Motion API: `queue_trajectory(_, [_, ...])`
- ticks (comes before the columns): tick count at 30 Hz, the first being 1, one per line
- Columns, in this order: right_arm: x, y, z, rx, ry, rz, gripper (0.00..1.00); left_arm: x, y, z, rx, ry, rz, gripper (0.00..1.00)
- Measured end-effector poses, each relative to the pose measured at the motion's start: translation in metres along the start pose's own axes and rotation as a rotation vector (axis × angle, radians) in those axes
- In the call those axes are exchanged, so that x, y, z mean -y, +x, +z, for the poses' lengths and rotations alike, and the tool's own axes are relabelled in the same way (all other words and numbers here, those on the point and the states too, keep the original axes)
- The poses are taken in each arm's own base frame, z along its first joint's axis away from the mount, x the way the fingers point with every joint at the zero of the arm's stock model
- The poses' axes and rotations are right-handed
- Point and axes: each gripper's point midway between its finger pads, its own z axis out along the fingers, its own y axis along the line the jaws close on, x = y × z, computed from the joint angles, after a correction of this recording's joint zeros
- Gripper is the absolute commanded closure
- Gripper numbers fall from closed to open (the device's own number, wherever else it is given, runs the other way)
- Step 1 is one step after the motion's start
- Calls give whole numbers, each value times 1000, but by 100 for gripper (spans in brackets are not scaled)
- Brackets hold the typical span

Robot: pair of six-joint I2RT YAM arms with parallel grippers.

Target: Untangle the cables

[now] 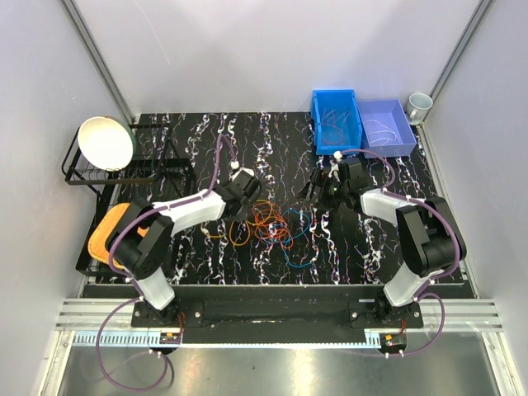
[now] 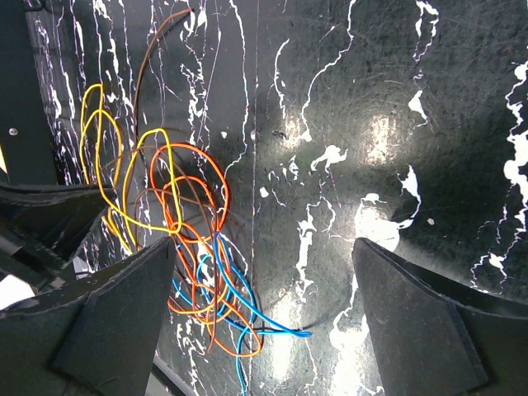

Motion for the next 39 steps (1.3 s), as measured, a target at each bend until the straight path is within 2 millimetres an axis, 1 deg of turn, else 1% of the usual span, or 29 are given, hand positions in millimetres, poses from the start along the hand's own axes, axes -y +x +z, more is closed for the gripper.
queue_trajectory(4, [0,0,0,-2,0,1,6,-3,-3,-11,5,-2,-3,100])
queue_trajectory(7, [0,1,0,-2,0,1,6,-7,-9,-25,19,2,-10,100])
queue_trajectory(11, [-1,0,0,-3,-4,0,6,-9,-25,-49,53,16,-25,100])
queue_trajectory(14, [-1,0,0,-3,-5,-1,5,-11,-42,-73,90,31,-38,100])
queue_trajectory(17, [-1,0,0,-3,-5,-1,5,-16,-67,-106,141,45,-46,100])
queue_trajectory(18, [-1,0,0,-3,-5,-3,5,-17,-81,-123,168,53,-49,100])
queue_trajectory(20, [-1,0,0,-3,-5,-3,5,-18,-106,-149,231,71,-64,100])
queue_trajectory(21, [-1,0,0,-3,-5,-3,4,-20,-121,-168,274,85,-76,100])
queue_trajectory(23, [-1,0,0,-3,-5,-4,4,-23,-139,-197,338,110,-96,100])
queue_trajectory(25, [-1,0,0,-3,-5,-4,4,-30,-150,-227,398,137,-115,100])
queue_trajectory(27, [-1,0,0,-3,-5,-4,4,-36,-156,-256,457,174,-132,100])
queue_trajectory(29, [-1,0,0,-3,-6,-4,4,-43,-155,-283,512,214,-143,100])
queue_trajectory(31, [-1,0,0,-3,-5,-4,4,-46,-151,-299,554,253,-146,100])
queue_trajectory(32, [-1,0,0,-3,-5,-4,4,-47,-146,-304,570,275,-144,100])
queue_trajectory(33, [-1,0,0,-3,-5,-4,4,-46,-141,-304,580,296,-142,100])
queue_trajectory(35, [-1,0,0,-3,-5,-4,4,-40,-123,-293,560,335,-126,100])
queue_trajectory(36, [-1,0,0,-3,-5,-4,4,-36,-114,-284,539,354,-116,100])
queue_trajectory(39, [-1,0,0,-3,-5,-4,4,-20,-86,-248,445,389,-93,100])
